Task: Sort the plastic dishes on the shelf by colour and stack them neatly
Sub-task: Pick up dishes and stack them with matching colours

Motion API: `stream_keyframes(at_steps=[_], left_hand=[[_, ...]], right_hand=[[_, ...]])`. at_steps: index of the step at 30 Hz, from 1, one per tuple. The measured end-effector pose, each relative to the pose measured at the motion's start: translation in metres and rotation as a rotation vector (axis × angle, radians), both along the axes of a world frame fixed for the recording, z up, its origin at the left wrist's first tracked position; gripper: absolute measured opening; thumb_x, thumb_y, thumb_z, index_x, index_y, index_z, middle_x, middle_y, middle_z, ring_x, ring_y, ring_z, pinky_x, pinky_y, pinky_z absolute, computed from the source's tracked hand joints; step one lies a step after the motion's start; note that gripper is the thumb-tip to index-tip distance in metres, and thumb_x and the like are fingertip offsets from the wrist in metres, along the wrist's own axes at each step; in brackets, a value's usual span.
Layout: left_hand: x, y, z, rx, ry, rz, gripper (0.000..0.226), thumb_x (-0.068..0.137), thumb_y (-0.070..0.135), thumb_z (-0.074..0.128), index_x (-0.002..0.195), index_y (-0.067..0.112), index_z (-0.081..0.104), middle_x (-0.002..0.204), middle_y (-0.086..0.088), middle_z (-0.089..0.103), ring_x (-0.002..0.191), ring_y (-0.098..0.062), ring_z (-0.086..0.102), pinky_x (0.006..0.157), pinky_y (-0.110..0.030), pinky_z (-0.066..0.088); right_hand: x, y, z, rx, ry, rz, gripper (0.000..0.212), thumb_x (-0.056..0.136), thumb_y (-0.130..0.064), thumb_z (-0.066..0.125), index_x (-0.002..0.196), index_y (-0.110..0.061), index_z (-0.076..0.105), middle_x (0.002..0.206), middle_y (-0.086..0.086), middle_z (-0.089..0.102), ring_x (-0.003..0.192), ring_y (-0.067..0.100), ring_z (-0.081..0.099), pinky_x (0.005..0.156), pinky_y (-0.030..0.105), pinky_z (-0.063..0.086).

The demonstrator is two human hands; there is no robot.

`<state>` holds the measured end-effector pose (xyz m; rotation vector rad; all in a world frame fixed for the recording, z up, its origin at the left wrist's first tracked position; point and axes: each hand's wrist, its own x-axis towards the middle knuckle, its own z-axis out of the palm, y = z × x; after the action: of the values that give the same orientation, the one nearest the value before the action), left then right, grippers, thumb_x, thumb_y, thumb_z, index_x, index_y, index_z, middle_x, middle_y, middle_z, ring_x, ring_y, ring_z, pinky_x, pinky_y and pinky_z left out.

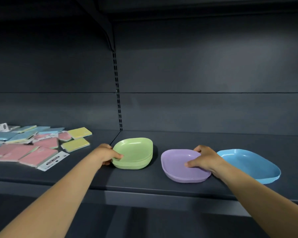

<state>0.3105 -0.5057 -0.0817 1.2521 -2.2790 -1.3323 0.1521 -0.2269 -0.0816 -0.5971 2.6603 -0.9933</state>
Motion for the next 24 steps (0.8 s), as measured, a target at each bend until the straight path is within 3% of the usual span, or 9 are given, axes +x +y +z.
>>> stream_keyframes(at_steps=[3,10,14,19,24], left_hand=[[-0.003,0.0,0.0,-0.023,-0.022,-0.02,0.056,0.075,0.018,0.079,0.123,0.006,0.052,0.11,-0.008,0.058,0.091,-0.019,0.054,0.062,-0.024,0.044],[-0.009,-0.004,0.01,-0.02,-0.099,-0.069,0.065,0.07,0.017,0.083,0.125,0.007,0.05,0.117,-0.009,0.058,0.105,-0.023,0.057,0.088,-0.035,0.051],[-0.02,0.014,0.047,-0.427,-0.186,-0.187,0.066,0.079,0.03,0.074,0.134,0.008,0.044,0.134,-0.008,0.049,0.117,-0.024,0.05,0.09,-0.029,0.042],[-0.051,0.081,0.097,-0.779,-0.163,-0.432,0.053,0.085,0.034,0.067,0.132,0.015,0.05,0.138,-0.007,0.045,0.127,-0.023,0.045,0.097,-0.027,0.037],[-0.102,0.182,0.115,-1.009,-0.103,-0.603,0.052,0.086,0.038,0.063,0.133,0.022,0.049,0.137,-0.005,0.042,0.129,-0.024,0.04,0.103,-0.031,0.036]], right_hand=[[0.001,-0.002,-0.001,-0.001,-0.001,-0.008,0.056,0.07,-0.026,0.082,0.115,-0.011,0.054,0.111,0.006,0.058,0.096,0.023,0.056,0.077,0.028,0.042],[0.002,-0.001,0.007,0.104,0.074,0.04,0.062,0.076,-0.037,0.075,0.125,-0.013,0.047,0.126,0.005,0.054,0.111,0.023,0.054,0.083,0.027,0.041],[-0.004,0.016,0.039,0.045,0.231,0.06,0.064,0.078,-0.038,0.073,0.13,-0.014,0.045,0.125,0.005,0.05,0.115,0.021,0.051,0.089,0.026,0.039],[-0.015,0.077,0.077,0.436,0.725,0.087,0.066,0.078,-0.045,0.07,0.13,-0.013,0.044,0.127,0.011,0.047,0.119,0.031,0.045,0.099,0.039,0.042],[-0.033,0.163,0.093,0.597,0.794,0.064,0.071,0.078,-0.055,0.064,0.135,-0.02,0.041,0.13,0.006,0.045,0.124,0.027,0.041,0.098,0.038,0.039]])
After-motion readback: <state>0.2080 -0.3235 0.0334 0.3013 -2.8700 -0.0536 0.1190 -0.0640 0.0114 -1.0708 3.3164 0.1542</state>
